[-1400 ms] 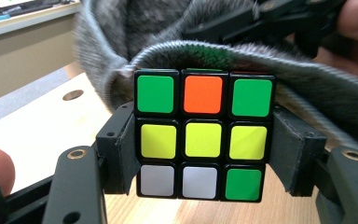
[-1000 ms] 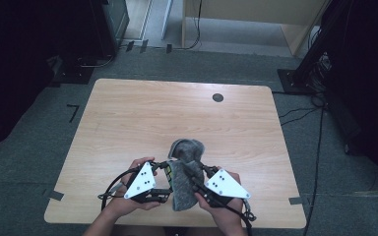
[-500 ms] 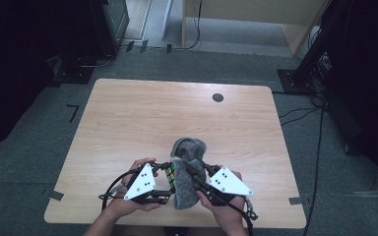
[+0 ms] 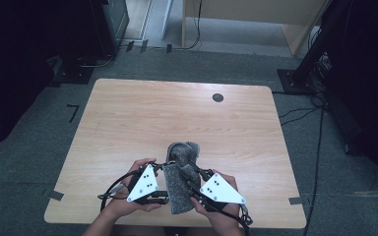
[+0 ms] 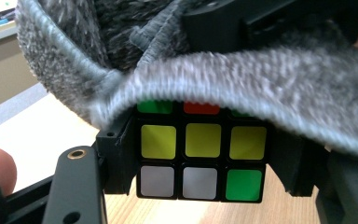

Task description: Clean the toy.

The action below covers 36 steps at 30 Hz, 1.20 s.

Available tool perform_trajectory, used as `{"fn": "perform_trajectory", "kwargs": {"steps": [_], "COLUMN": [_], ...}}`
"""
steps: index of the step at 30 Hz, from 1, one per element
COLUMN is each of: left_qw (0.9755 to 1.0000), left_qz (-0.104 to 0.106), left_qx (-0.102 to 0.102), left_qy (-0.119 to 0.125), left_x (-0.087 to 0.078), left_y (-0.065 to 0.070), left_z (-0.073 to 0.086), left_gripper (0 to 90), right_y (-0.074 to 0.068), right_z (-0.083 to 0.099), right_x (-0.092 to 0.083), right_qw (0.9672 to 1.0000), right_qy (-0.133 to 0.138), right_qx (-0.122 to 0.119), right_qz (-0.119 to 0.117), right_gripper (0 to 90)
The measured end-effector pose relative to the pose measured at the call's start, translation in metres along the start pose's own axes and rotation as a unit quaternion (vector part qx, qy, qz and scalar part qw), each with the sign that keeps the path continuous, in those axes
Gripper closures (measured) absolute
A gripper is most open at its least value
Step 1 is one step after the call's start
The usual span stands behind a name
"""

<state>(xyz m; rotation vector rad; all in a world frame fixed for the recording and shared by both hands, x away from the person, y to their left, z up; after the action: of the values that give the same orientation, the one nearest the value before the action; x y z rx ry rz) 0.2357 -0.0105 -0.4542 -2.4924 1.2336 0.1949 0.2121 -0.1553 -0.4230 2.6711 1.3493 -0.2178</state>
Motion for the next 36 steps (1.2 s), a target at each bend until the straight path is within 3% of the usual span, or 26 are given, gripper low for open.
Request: {"fn": "perform_trajectory", "kwargs": {"steps": [5,10,12,14,16,19,21,23,26,29,32,36], "left_qw": [0.9999,0.9990,0.9993,0.9995,0.9997,0.9995,0.9993,0.9992,0.9993,0.9997,0.9996,0.9994], "left_qz": [0.002,0.017,0.015,0.020,0.023,0.024,0.021,0.010,0.004,0.013,0.023,0.016], "left_qx": [-0.011,-0.037,-0.032,-0.022,-0.009,-0.012,-0.021,-0.029,-0.032,-0.017,-0.011,-0.021], "left_qy": [0.010,0.020,0.012,0.008,0.008,0.015,0.022,0.025,0.019,0.009,0.012,0.022], "left_x": [-0.003,-0.006,-0.003,-0.001,0.001,-0.001,-0.004,-0.007,-0.007,-0.002,-0.001,-0.005], "left_y": [-0.004,-0.008,-0.006,0.001,0.009,0.008,0.002,-0.005,-0.010,0.000,0.008,-0.001], "left_z": [-0.003,-0.004,-0.002,-0.002,-0.004,-0.005,-0.007,-0.007,-0.004,-0.002,-0.004,-0.006], "left_gripper": [34.3,34.3,34.3,34.3,34.3,34.3,34.3,34.3,34.3,34.3,34.3,34.3], "right_y": [0.021,0.016,0.007,-0.004,-0.008,0.004,0.016,0.021,0.012,-0.004,-0.003,0.018], "right_z": [0.012,0.005,0.000,-0.006,-0.007,-0.004,0.002,0.005,0.001,-0.006,-0.006,0.004], "right_x": [-0.005,-0.007,-0.006,-0.003,-0.001,-0.004,-0.008,-0.010,-0.007,-0.003,-0.003,-0.008], "right_qw": [0.9987,0.9991,0.9996,0.9999,1.0000,0.9998,0.9989,0.9983,0.9994,0.9999,1.0000,0.9990], "right_qy": [-0.012,-0.002,-0.002,0.003,-0.003,-0.001,-0.009,-0.012,-0.010,-0.008,-0.006,-0.016], "right_qx": [0.038,0.030,0.020,0.007,-0.005,0.014,0.030,0.038,0.024,-0.003,-0.005,0.029], "right_qz": [0.033,0.030,0.018,-0.009,-0.003,0.011,0.035,0.041,0.023,-0.006,-0.002,0.031], "right_gripper": [70.0,70.0,70.1,70.3,70.5,71.0,71.1,71.1,71.2,71.2,71.2,71.3]}}
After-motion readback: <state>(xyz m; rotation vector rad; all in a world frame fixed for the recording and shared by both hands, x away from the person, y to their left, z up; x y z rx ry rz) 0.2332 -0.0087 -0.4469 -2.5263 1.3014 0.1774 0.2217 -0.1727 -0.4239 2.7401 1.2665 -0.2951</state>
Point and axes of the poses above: each handheld gripper's, and its own axes: x roughly forward along the jaws, z roughly out of its underside, y roughly to its right, the point moved 5 cm from there along x, roughly forward along the jaws, and after that the axes turned 13 degrees about -z, right-handed, at the moved point
